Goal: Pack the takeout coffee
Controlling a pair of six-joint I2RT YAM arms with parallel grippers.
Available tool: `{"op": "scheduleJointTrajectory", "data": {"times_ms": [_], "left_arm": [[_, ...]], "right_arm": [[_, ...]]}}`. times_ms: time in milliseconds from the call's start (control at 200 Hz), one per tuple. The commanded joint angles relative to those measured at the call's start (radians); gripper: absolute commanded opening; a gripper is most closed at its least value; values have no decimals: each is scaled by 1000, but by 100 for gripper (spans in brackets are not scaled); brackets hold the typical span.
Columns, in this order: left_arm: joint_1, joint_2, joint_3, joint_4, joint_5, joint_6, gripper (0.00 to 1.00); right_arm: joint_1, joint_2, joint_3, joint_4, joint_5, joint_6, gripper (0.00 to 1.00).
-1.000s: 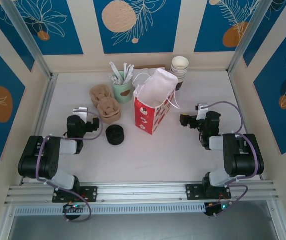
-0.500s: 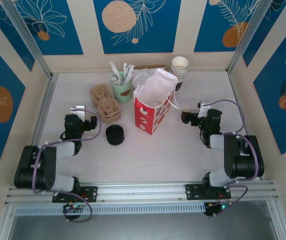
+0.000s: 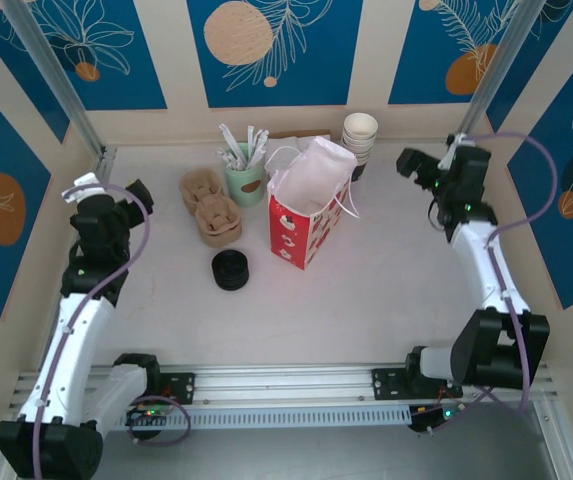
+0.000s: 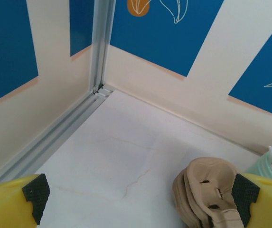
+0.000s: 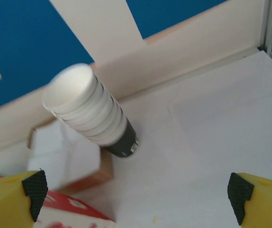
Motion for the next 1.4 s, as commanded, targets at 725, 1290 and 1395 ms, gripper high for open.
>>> {"op": "scheduleJointTrajectory", "data": {"times_ms": [725,1290,1395], "left_arm": [[-8,49,262,-439,491,6,100],[-7,66,271,-431,498,-8,100],[-8,66,270,-429,499,-13,100]], "right_arm": [[180,852,1155,-659,121,92,58],[177,962,1292,-665,104,84,45],[175,981,1319,-678,103,78,42]]}}
